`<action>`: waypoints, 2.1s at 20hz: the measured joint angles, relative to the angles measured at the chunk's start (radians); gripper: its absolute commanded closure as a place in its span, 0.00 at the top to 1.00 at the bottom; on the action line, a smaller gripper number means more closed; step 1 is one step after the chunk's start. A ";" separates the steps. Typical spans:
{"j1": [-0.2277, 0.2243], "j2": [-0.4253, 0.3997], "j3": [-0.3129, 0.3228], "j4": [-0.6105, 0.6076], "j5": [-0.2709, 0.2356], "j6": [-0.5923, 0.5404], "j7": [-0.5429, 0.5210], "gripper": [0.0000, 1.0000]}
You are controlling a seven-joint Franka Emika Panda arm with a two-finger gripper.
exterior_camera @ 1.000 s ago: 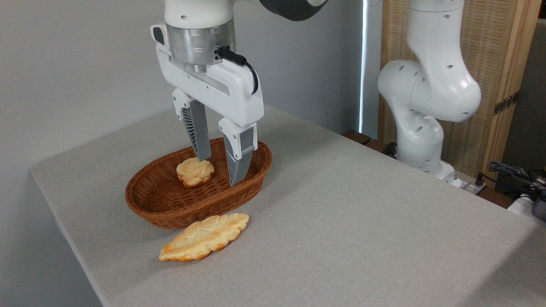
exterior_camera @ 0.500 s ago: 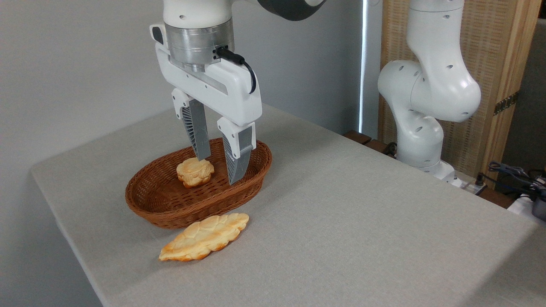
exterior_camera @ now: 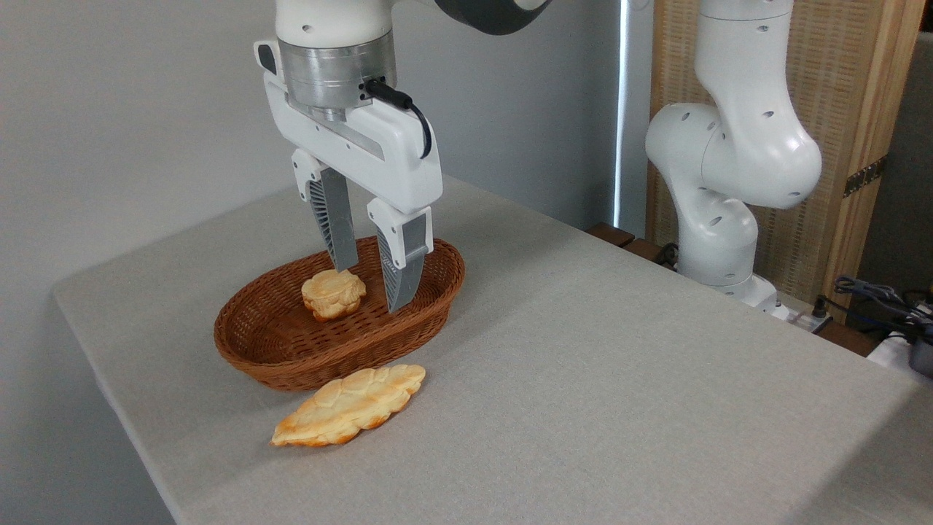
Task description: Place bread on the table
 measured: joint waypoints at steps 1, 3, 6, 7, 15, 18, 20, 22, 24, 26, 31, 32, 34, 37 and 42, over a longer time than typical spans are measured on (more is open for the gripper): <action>0.000 0.000 0.000 0.000 0.000 0.000 0.000 1.00; 0.000 0.000 0.000 0.000 0.000 0.000 0.000 1.00; 0.000 0.000 -0.001 0.000 0.000 0.000 0.000 1.00; 0.000 0.000 -0.001 0.000 0.000 0.000 0.000 1.00; 0.005 0.000 0.005 0.000 0.000 -0.001 0.000 1.00; 0.009 0.000 0.006 0.000 0.000 -0.002 0.000 1.00; 0.009 0.002 0.005 -0.001 0.000 -0.002 0.000 1.00; 0.006 0.005 0.000 -0.001 0.000 -0.002 0.000 1.00; 0.002 0.015 -0.026 -0.005 -0.001 -0.002 0.001 1.00; -0.003 0.025 -0.085 -0.013 -0.002 -0.001 0.001 1.00; -0.014 0.044 -0.252 -0.063 -0.002 0.023 -0.003 1.00; -0.015 0.049 -0.281 -0.076 -0.002 0.043 -0.004 1.00; -0.015 0.066 -0.327 -0.103 -0.002 0.078 -0.005 1.00; -0.023 0.097 -0.361 -0.123 -0.001 0.098 -0.005 1.00; -0.042 0.144 -0.364 -0.137 0.000 0.191 -0.005 1.00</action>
